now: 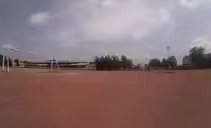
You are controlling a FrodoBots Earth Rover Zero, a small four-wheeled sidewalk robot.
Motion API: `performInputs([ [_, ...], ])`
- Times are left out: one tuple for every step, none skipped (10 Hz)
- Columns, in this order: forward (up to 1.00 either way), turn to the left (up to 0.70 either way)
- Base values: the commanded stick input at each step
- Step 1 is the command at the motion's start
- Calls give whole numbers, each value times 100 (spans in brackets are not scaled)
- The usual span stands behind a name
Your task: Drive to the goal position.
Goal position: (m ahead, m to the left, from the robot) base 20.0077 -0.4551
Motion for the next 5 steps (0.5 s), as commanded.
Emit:
performInputs([
  [70, 0],
  [70, 0],
  [70, 0],
  [70, 0],
  [70, 0],
])
